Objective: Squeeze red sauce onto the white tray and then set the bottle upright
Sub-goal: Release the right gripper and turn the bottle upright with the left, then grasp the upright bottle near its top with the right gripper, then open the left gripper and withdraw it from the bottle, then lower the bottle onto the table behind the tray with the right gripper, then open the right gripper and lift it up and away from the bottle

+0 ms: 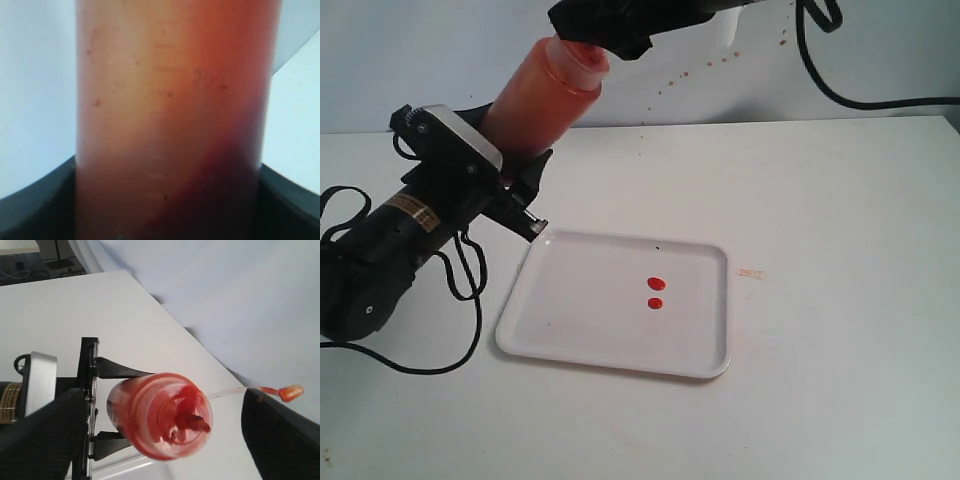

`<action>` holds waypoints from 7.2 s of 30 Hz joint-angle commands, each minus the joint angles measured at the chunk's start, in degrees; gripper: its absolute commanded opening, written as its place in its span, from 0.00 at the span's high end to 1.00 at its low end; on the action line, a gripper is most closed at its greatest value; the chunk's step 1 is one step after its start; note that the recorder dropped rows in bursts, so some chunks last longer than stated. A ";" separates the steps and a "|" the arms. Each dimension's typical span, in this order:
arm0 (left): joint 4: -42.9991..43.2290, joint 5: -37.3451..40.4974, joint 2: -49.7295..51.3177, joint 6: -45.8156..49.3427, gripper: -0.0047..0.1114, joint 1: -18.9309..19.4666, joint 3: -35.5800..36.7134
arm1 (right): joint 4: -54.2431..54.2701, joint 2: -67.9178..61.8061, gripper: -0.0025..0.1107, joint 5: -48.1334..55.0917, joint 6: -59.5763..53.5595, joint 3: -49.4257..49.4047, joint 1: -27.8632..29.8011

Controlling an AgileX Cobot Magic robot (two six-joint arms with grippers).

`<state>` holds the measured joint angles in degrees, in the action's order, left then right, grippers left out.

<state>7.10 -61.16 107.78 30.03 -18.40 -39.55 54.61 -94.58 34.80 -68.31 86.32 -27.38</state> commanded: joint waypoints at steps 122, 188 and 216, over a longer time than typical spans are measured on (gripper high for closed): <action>45.26 12.67 14.32 -52.00 0.06 9.92 -18.76 | 45.34 -29.19 0.98 -4.70 -48.58 5.09 5.03; 44.45 -3.04 14.32 -61.32 0.06 17.16 -18.76 | 45.34 -51.76 0.05 16.92 -41.67 25.77 14.19; 45.95 -3.04 14.32 -61.42 0.06 17.16 -18.76 | 25.18 -43.60 0.05 24.82 -15.21 25.77 20.00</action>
<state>52.54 -63.49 122.62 -31.31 -1.36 -58.09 81.79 -139.66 57.95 -86.90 111.67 -8.82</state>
